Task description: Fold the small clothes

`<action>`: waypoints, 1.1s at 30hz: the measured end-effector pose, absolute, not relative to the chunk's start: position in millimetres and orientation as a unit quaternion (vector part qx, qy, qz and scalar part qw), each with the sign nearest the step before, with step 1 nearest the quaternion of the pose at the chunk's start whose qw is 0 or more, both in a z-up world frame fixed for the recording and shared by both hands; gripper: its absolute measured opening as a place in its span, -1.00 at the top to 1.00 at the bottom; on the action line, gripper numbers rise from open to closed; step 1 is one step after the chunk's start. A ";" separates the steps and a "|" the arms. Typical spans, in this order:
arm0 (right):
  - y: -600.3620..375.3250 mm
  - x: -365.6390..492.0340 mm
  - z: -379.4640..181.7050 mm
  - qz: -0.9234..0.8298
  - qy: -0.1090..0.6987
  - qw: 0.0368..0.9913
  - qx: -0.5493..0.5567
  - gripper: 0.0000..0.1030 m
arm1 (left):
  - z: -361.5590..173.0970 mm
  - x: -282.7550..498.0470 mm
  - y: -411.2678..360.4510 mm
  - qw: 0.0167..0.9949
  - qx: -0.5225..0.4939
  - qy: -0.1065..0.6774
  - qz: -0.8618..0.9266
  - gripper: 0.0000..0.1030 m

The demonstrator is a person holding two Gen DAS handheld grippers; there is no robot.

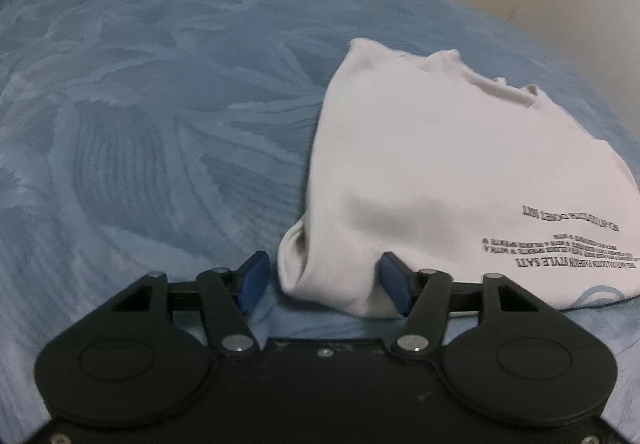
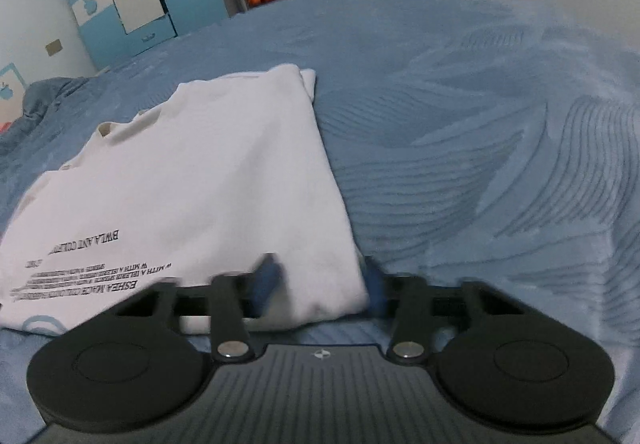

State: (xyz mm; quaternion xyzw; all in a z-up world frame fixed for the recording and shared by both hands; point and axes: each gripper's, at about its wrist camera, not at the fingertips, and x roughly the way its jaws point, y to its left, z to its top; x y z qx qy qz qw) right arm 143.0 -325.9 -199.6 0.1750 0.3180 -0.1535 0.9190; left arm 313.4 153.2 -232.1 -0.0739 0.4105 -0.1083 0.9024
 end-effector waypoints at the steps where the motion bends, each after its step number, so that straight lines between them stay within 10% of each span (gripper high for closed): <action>1: -322.9 144.3 -199.1 -0.158 0.316 0.920 0.169 0.69 | -231.1 318.0 151.8 0.905 -0.073 0.403 -0.112 0.24; 2: -320.6 144.9 -198.0 -0.160 0.314 0.920 0.169 0.73 | -230.6 319.9 150.3 0.907 -0.068 0.401 -0.112 0.84; 22: -298.9 42.7 -85.6 -0.174 0.299 0.923 0.168 0.84 | -111.6 231.1 177.5 0.926 -0.119 0.337 -0.124 0.88; 33: -297.3 -0.7 -193.1 -0.245 0.391 0.883 0.084 1.00 | -205.6 176.9 201.9 0.879 -0.113 0.460 -0.056 0.86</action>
